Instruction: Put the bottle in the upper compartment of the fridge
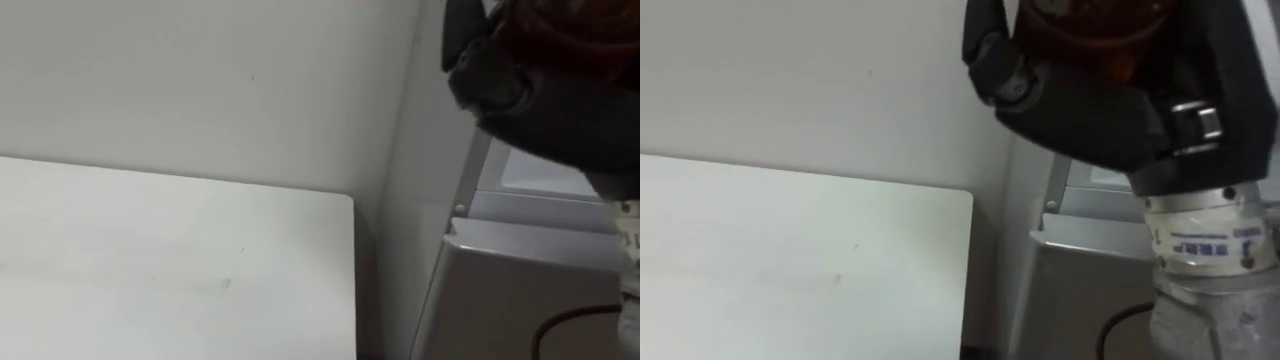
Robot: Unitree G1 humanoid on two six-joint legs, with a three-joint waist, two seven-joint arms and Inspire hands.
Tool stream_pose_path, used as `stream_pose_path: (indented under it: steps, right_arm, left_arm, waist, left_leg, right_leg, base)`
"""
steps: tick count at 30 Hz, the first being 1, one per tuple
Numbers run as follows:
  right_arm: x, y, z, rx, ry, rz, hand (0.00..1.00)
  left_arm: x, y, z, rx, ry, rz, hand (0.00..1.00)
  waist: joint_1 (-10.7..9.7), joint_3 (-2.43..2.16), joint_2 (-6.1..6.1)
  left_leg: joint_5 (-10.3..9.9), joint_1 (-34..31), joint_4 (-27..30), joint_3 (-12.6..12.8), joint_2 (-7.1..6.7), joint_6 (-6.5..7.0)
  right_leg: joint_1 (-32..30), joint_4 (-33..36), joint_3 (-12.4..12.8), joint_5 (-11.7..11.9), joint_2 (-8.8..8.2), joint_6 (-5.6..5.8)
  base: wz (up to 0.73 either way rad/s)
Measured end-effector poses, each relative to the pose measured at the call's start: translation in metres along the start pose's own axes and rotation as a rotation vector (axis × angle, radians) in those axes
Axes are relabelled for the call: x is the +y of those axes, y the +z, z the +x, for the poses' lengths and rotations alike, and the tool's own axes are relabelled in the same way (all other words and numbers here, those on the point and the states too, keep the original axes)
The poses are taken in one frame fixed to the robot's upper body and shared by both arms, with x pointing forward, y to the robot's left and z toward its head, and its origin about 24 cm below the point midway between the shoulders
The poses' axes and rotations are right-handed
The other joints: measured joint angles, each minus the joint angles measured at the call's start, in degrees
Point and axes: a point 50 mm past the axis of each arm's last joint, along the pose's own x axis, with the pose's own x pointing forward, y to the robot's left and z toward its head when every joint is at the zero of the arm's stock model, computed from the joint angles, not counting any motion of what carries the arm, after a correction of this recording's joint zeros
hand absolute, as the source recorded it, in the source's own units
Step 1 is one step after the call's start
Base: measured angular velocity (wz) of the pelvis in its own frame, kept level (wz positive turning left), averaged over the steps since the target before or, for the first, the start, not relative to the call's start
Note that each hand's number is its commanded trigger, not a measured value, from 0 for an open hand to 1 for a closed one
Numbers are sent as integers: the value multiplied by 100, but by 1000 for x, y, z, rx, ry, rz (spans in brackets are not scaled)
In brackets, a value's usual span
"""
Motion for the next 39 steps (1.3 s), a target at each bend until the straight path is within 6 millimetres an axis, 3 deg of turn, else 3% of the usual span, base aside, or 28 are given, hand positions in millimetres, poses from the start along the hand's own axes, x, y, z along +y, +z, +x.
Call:
stream_pose_path:
  steps: [8,13,21,27,34,39]
  right_arm:
    - [-24,2,-8,13,-100,-41,100]
    - [-33,-8,-9,70,-132,-80,100]
    - [-48,-17,-15,123,-216,-131,100]
    - [-68,-33,-23,201,-335,-176,100]
    - [-84,-28,-30,194,-455,-214,100]
    - [-104,-22,-47,217,-566,-282,100]
  left_arm:
    - [4,-5,-1,17,25,-24,0]
    - [7,-5,-1,18,35,-30,0]
    - [9,-6,-1,26,42,-24,0]
    - [11,-7,-2,29,52,-32,0]
    - [17,-13,-4,45,74,-58,0]
    - [26,-21,-8,66,124,-84,0]
  waist:
    - [-184,25,-19]
    - [-321,101,-23]
    - [-399,14,-13]
    - [-409,19,-1]
    - [-444,21,24]
    - [-646,13,-40]
  left_leg:
    - [-14,31,4,35,4,6]
    - [-35,-5,1,36,17,-4]
    - [-37,-58,34,42,44,-14]
    - [-37,-52,36,46,46,-14]
    - [-49,14,-1,83,66,-33]
    - [-55,-16,-2,138,56,-33]
  right_leg:
    - [12,-1,29,0,5,0]
    - [-29,-13,45,0,22,0]
    - [-103,-17,41,0,50,-1]
    - [-110,-19,103,0,54,0]
    - [-94,-1,166,-1,90,-2]
    - [-106,-14,177,-10,81,-2]
  base:
    - [0]
    - [0]
    - [0]
    - [-1]
    - [-4]
    - [-2]
